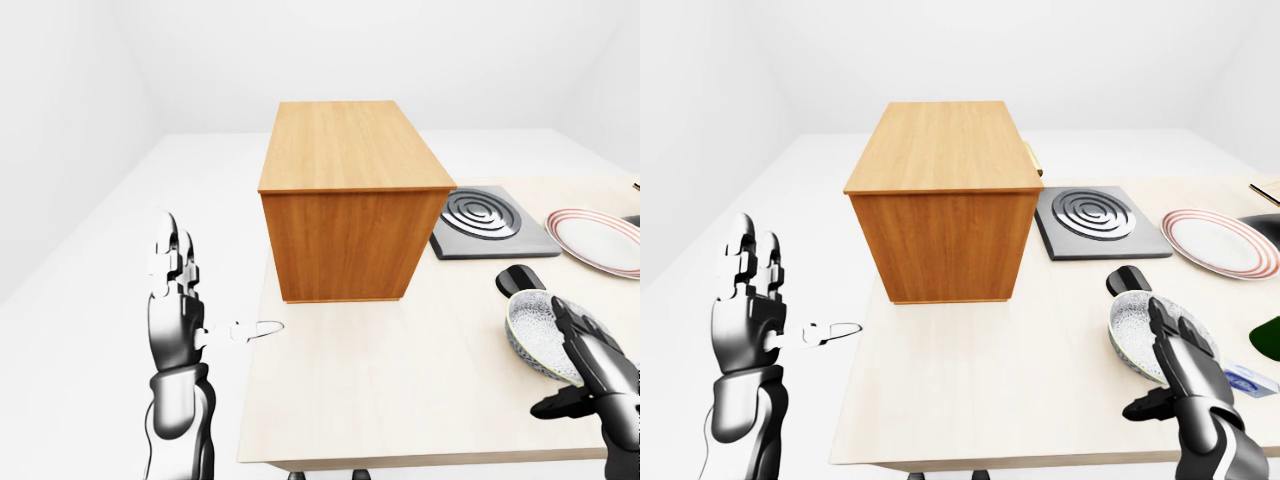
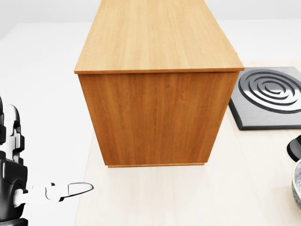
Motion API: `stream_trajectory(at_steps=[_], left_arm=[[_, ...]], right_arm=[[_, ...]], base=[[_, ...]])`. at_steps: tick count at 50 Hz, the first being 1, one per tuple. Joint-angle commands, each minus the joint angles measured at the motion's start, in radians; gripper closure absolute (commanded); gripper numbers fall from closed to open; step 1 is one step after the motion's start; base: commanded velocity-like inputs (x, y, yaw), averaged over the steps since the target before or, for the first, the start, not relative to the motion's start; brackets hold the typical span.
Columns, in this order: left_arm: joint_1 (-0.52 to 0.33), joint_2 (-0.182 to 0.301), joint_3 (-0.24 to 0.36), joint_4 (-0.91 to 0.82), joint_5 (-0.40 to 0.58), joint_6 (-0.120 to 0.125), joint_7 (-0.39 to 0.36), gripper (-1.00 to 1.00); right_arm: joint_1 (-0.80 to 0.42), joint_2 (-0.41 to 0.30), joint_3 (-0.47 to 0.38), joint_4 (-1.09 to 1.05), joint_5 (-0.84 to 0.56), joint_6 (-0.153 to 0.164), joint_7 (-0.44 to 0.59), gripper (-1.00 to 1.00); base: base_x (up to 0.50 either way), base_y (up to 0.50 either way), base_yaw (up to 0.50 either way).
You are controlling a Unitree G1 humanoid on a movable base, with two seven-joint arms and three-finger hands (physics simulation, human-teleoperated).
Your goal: Put the bowl on the top of the cabinet.
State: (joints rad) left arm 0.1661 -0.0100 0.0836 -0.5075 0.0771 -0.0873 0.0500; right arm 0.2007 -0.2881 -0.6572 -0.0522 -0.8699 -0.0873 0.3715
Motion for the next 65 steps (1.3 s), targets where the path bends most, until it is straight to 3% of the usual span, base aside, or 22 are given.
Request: stream_trajectory(at_steps=[1,32,33,34,36,54,59,65], left_arm=[[-0.003,0.001,0.000,0.028,0.000,0.000,0.000,-1.00],[0.005,0.000,-0.007,0.009,0.004,0.000,-0.002,-1.00],[0.005,0.000,-0.007,0.008,0.004,0.000,-0.002,-1.00],[0.005,0.000,-0.007,0.009,0.004,0.000,-0.001,-1.00],[0.004,0.000,-0.007,0.009,0.003,0.000,-0.001,-1.00],[0.003,0.001,-0.008,0.005,0.003,0.000,-0.004,-1.00],[0.003,0.001,-0.008,0.007,0.003,0.000,-0.005,-1.00],[0.003,0.001,-0.009,0.009,0.003,0.000,-0.006,-1.00]], right_arm=[[0.011,-0.008,0.027,0.068,-0.011,0.000,-0.049,-1.00],[0.029,-0.016,0.071,0.165,-0.027,0.000,-0.107,-1.00],[0.031,-0.015,0.073,0.168,-0.027,0.000,-0.105,-0.67],[0.030,-0.014,0.075,0.171,-0.028,0.000,-0.105,-0.51],[0.029,-0.015,0.080,0.180,-0.024,0.000,-0.109,1.00],[0.017,-0.022,0.034,0.080,-0.010,0.000,-0.025,1.00],[-0.032,-0.050,-0.032,-0.062,0.035,0.000,0.101,1.00],[-0.129,-0.145,-0.105,-0.183,0.086,0.000,0.244,1.00]], base=[[0.00,0.00,0.00],[0.00,0.00,0.00],[0.00,0.00,0.00],[0.00,0.00,0.00],[0.00,0.00,0.00],[0.00,0.00,0.00],[0.00,0.00,0.00],[0.00,0.00,0.00]])
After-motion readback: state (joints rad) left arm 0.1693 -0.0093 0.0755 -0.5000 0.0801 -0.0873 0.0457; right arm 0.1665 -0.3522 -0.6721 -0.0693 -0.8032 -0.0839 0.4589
